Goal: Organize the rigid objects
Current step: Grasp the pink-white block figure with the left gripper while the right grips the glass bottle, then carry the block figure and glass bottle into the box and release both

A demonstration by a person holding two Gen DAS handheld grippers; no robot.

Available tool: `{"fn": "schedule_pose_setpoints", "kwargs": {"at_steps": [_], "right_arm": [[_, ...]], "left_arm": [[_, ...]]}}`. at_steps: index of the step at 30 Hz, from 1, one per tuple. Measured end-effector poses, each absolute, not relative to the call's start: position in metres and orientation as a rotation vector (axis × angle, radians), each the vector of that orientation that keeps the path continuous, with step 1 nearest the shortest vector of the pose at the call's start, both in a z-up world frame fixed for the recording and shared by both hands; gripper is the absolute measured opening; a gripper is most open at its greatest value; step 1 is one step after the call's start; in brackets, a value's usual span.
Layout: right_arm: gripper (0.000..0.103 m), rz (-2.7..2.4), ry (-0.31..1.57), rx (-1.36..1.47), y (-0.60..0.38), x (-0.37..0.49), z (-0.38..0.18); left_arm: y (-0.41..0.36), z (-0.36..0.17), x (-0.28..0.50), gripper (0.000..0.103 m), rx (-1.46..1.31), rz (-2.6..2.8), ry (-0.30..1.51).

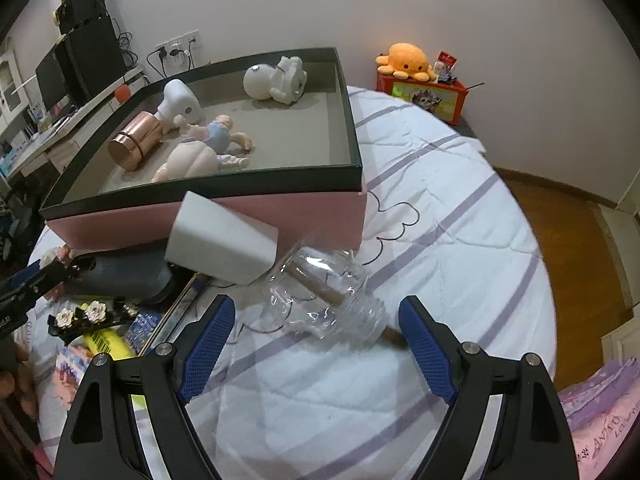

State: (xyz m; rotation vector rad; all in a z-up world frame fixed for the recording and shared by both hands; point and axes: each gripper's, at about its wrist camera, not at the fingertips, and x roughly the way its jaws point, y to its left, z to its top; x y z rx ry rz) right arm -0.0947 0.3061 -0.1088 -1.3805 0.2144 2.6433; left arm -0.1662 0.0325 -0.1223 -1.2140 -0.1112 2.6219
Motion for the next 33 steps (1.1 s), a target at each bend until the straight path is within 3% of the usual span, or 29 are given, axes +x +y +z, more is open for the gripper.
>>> {"fn": "schedule_pose_setpoints", "kwargs": {"at_steps": [7,9,10,33], "right_arm": [[0.076,2.660,0.123,-1.386,0.308,-0.104,-0.114],[0.063,2.682,0.117,-1.394,0.307,-0.102,-0.113],[0.063,2.684,0.109,-1.395,0.306,-0.101,-0.113],[0.063,2.725,0.275,-1.345,0.306,-0.065,-0.088]], "left_arm": [[0.042,-0.119,-0.169,0.060,-1.181,2.576,-0.058],[0.044,-0.118,-0.171,0.049,-1.169,2.555,-0.057],[0.045,-0.117,-0.172,0.047,-1.165,2.545,-0.060],[0.023,-0.091,-0.141,0.046,-1.074,2.599,-0.076]]}}
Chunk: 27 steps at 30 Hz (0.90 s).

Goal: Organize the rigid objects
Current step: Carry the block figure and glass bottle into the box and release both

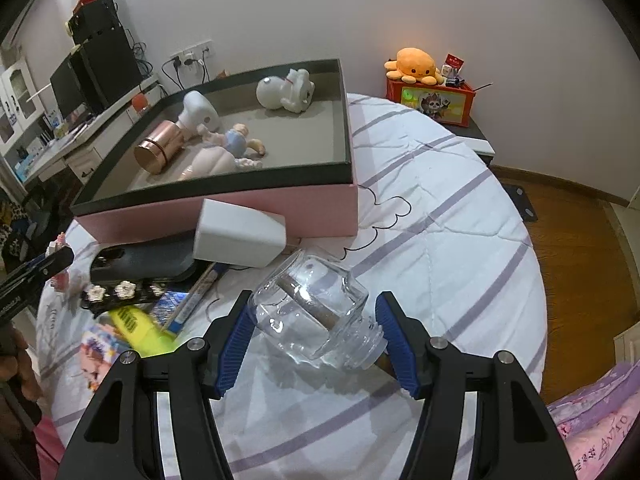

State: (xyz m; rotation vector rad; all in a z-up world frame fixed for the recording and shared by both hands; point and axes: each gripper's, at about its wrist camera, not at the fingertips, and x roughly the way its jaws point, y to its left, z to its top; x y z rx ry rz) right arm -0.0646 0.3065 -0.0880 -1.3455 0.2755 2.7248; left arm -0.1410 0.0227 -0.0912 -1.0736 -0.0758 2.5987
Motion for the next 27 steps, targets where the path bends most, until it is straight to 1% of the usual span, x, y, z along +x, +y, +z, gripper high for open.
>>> {"fn": "schedule_pose_setpoints", "kwargs": {"at_steps": [7,13,21,27], "right_arm": [[0.063,2.780,0.268,-1.285,0.295,-0.055,-0.062],[0.063,2.860,0.222,-1.212,0.284,-0.063,-0.030],[0.063,2.950,0.158,-1.152,0.272,-0.105,0.002],[0.063,2.970,0.164,-1.198,0.278,-0.162,-0.001]], "left_arm": [[0.020,-0.062,-0.126,0.046,-0.983,2.616,-0.077],[0.026,-0.034,-0.128,0.046,-0.919,2.623,-0.049],[0.056,-0.004,-0.168,0.046,-0.857,2.630,0.001],[0.083,0.000,-0.213,0.046,-0.853,2.600,-0.012]]}}
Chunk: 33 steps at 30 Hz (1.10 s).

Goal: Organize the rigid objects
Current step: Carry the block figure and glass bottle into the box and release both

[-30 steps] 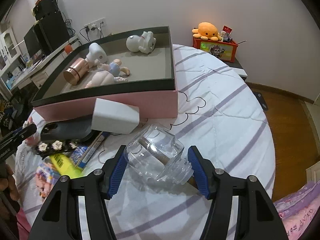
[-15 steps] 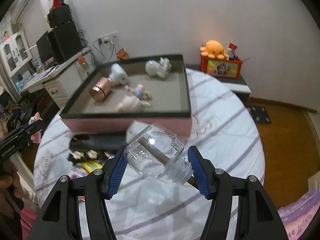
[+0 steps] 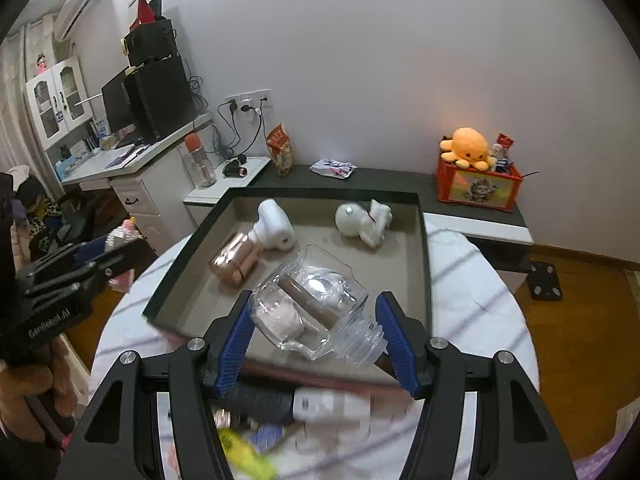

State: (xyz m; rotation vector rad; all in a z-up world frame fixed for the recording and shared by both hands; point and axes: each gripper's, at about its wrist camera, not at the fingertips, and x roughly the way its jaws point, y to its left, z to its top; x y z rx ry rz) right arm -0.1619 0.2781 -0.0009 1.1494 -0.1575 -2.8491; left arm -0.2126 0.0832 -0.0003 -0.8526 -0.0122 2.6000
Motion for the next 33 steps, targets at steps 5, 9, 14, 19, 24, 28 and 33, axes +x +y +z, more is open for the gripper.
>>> {"fn": "schedule_pose_setpoints", "kwargs": {"at_steps": [5,9,14,19,24,28,33], "right_arm": [[0.063,-2.815,-0.148,1.223,0.288,-0.207,-0.020],[0.063,-2.773,-0.140,1.300,0.292,-0.234,-0.041],[0.063,-2.736,-0.148,1.374,0.296,-0.251,-0.064],[0.063,-2.722,-0.121,1.434,0.297,-0.258,-0.076],[0.081,-2.717,-0.113,1.476,0.298,-0.261,-0.076],[0.083,-2.736,-0.121,1.471,0.299,-0.256,-0.070],[0.083,-2.782,-0.194,1.402,0.298,-0.235,-0.057]], "left_arm": [[0.105,-0.020,-0.250,0.046,-0.923,2.564,-0.042],[0.116,-0.042,-0.269,0.046,-0.998,2.536,-0.047],[0.128,-0.065,-0.279,0.046,-1.078,2.499,-0.009],[0.132,-0.074,-0.284,0.050,-1.118,2.495,0.023],[0.132,-0.073,-0.281,0.087,-1.119,2.517,0.036],[0.125,-0.062,-0.274,0.099,-1.085,2.563,0.038],[0.108,-0.043,-0.254,0.103,-1.036,2.611,0.031]]}}
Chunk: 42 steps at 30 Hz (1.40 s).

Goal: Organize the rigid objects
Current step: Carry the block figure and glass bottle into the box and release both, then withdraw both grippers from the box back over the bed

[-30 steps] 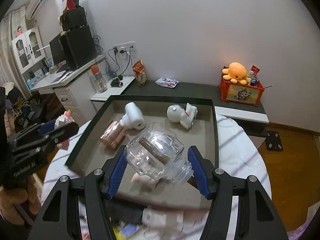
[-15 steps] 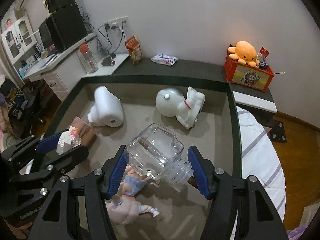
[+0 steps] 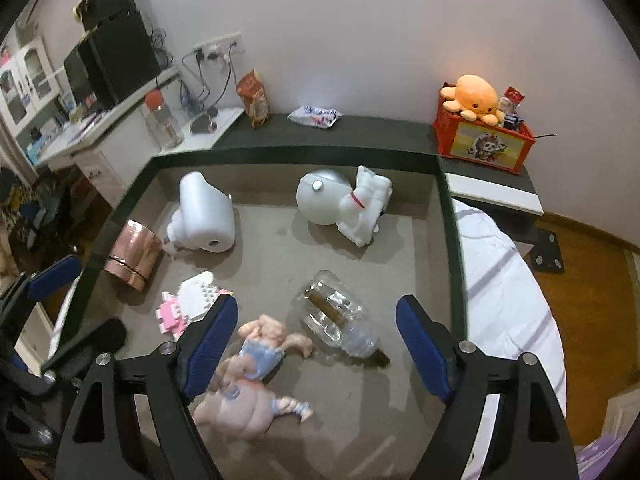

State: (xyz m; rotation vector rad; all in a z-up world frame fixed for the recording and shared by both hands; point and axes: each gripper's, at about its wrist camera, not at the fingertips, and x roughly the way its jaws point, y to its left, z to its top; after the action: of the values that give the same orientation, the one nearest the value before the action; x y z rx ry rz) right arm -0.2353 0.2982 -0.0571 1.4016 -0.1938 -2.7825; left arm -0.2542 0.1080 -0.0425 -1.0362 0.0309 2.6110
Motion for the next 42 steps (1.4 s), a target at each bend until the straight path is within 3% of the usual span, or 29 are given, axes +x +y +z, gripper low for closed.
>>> {"fn": "schedule_pose_setpoints", "kwargs": {"at_steps": [11,28,42], "right_arm": [[0.083,-2.879,-0.282,1.170,0.260,-0.126,-0.010],[0.083,-2.992,-0.349,1.034,0.239,0.022,0.018],[0.083,-3.078,-0.348,0.994,0.236,0.069,0.026]], "left_arm": [[0.072,0.006,-0.171,0.103,-0.929,2.726,0.092],[0.032,0.032,-0.064,0.103,-0.901,2.785,0.016],[0.005,0.039,-0.007,0.103,-0.875,2.835,-0.076]]}}
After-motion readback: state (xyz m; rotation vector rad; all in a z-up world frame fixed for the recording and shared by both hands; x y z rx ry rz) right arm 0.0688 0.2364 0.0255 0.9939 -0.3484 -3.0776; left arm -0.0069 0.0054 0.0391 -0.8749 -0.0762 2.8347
